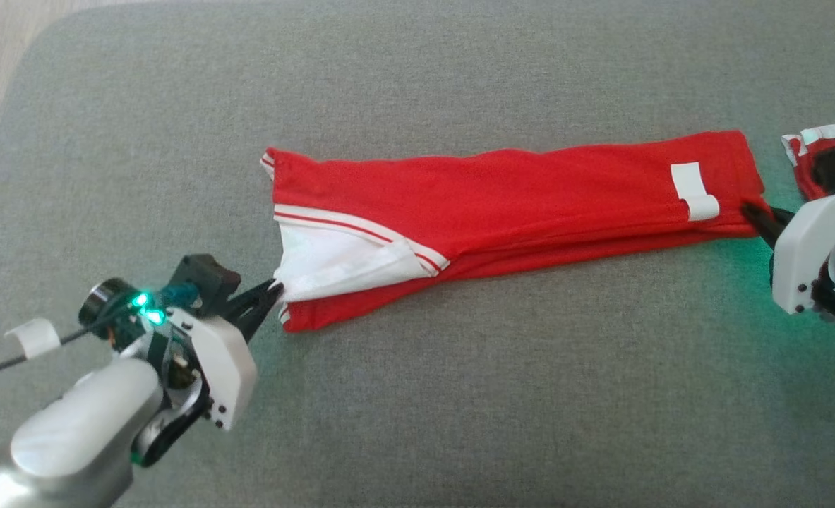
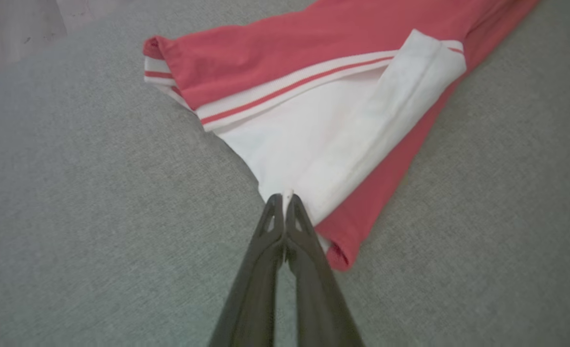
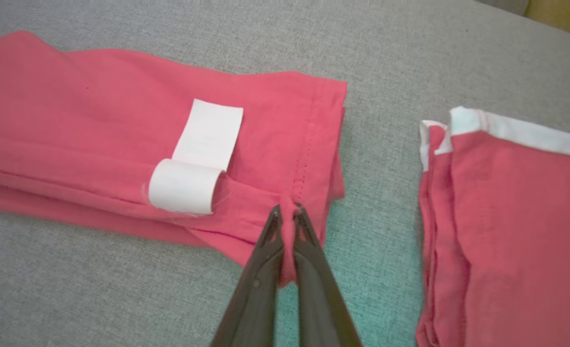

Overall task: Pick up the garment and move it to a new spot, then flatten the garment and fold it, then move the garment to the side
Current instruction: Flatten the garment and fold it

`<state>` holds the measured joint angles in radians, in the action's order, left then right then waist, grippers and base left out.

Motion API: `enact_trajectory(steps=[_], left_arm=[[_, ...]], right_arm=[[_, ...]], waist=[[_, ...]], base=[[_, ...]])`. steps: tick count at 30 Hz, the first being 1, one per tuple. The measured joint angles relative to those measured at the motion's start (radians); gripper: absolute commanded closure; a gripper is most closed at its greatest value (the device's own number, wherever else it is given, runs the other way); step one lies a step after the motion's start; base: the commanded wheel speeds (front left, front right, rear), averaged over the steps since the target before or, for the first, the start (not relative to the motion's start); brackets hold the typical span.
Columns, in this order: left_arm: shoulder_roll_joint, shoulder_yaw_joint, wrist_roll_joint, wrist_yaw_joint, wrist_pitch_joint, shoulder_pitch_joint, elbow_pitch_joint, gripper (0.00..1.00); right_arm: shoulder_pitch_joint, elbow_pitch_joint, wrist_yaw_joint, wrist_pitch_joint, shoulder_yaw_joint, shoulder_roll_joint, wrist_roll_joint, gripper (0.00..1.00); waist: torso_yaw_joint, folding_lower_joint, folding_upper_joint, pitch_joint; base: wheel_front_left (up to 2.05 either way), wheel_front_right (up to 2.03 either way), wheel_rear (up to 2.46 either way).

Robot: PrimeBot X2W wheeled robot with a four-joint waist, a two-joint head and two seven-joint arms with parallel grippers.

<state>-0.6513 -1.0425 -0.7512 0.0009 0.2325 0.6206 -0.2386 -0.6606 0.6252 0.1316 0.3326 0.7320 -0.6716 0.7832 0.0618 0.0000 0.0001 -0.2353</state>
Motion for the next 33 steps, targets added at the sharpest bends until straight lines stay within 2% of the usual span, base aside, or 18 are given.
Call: enact_trajectory(steps=[1, 2, 3, 4, 6, 9, 13, 14, 18, 19, 20, 21, 22, 23, 28, 33], left_arm=[[0.0, 0.0, 0.0, 0.005, -0.001, -0.007, 0.001, 1.0], [0.001, 0.0, 0.001, 0.015, -0.009, -0.014, 0.003, 0.62], [0.002, 0.0, 0.002, 0.025, -0.019, -0.016, 0.006, 0.13], [0.004, 0.003, 0.002, 0.036, -0.027, -0.016, 0.009, 0.0], [0.012, 0.014, 0.002, 0.059, -0.068, -0.016, 0.012, 0.0], [0.051, 0.076, 0.003, 0.111, -0.198, -0.016, 0.014, 0.0], [0.11, 0.173, -0.008, 0.173, -0.397, -0.016, 0.013, 0.0], [0.137, 0.225, -0.009, 0.204, -0.465, -0.018, 0.013, 0.0], [0.194, 0.374, 0.015, 0.272, -0.485, -0.088, 0.032, 0.0], [0.194, 0.374, 0.015, 0.272, -0.485, -0.088, 0.032, 0.0], [0.216, 0.414, 0.035, 0.278, -0.485, -0.121, 0.052, 0.0], [0.256, 0.476, 0.094, 0.28, -0.485, -0.193, 0.079, 0.0], [0.256, 0.476, 0.094, 0.28, -0.485, -0.193, 0.079, 0.0], [0.281, 0.508, 0.116, 0.279, -0.485, -0.232, 0.088, 0.0], [0.386, 0.616, 0.222, 0.219, -0.486, -0.402, 0.086, 0.0], [0.466, 0.715, 0.309, 0.147, -0.486, -0.451, 0.068, 0.0]], right_arm=[[0.0, -0.002, 0.0, 0.0, 0.0, 0.0, 0.0, 0.0], [0.0, -0.005, 0.0, -0.003, -0.002, 0.001, 0.001, 0.0], [0.0, -0.005, 0.0, -0.01, -0.01, 0.002, 0.007, 0.0], [0.0, -0.006, 0.0, -0.026, -0.023, 0.004, 0.011, 0.0], [-0.001, -0.006, 0.0, -0.089, -0.066, 0.009, 0.008, 0.0], [-0.008, -0.015, 0.0, -0.217, -0.144, 0.053, 0.003, 0.0], [-0.008, -0.026, 0.0, -0.403, -0.25, 0.162, -0.049, 0.0], [-0.008, -0.027, 0.0, -0.494, -0.315, 0.215, -0.089, 0.0], [0.005, -0.04, 0.0, -0.573, -0.439, 0.316, -0.207, 0.0], [0.005, -0.04, 0.0, -0.573, -0.439, 0.316, -0.207, 0.0], [0.019, -0.058, 0.0, -0.577, -0.465, 0.341, -0.251, 0.0], [0.065, -0.093, 0.0, -0.583, -0.525, 0.401, -0.33, 0.0], [0.065, -0.093, 0.0, -0.583, -0.525, 0.401, -0.33, 0.0], [0.1, -0.109, 0.0, -0.583, -0.56, 0.437, -0.363, 0.0], [0.342, -0.218, 0.0, -0.583, -0.685, 0.582, -0.518, 0.0], [0.471, -0.233, 0.0, -0.583, -0.713, 0.61, -0.58, 0.0]], waist=[[-0.001, 0.0, 0.0, 0.001], [-0.002, 0.0, 0.0, 0.003], [-0.003, 0.0, 0.0, 0.006], [-0.004, 0.0, 0.0, 0.008], [-0.007, 0.0, 0.0, 0.015], [-0.014, 0.0, 0.0, 0.028], [-0.026, 0.0, 0.0, 0.051], [-0.032, 0.0, 0.0, 0.066], [-0.048, 0.0, 0.0, 0.093], [-0.048, 0.0, 0.0, 0.093], [-0.052, 0.0, 0.0, 0.098], [-0.057, 0.0, 0.0, 0.105], [-0.057, 0.0, 0.0, 0.105], [-0.057, 0.0, 0.0, 0.11], [-0.045, -0.0001, 0.0, 0.121], [-0.035, -0.0001, 0.0, 0.102]], base=[[0.0, 0.0, 0.0], [0.0, 0.0, 0.0], [0.0, 0.0, 0.0], [0.0, 0.0, 0.0], [0.0, 0.0, 0.0], [0.0, 0.0, 0.0], [0.0, 0.0, 0.0], [0.0, 0.0, 0.0], [0.0, 0.0, 0.0], [0.0, 0.0, 0.0], [0.0, 0.0, 0.0], [0.0, 0.0, 0.0], [0.0, 0.0, 0.0], [0.0, 0.0, 0.0], [0.0, 0.0, 0.0], [0.0, 0.0, 0.0]])
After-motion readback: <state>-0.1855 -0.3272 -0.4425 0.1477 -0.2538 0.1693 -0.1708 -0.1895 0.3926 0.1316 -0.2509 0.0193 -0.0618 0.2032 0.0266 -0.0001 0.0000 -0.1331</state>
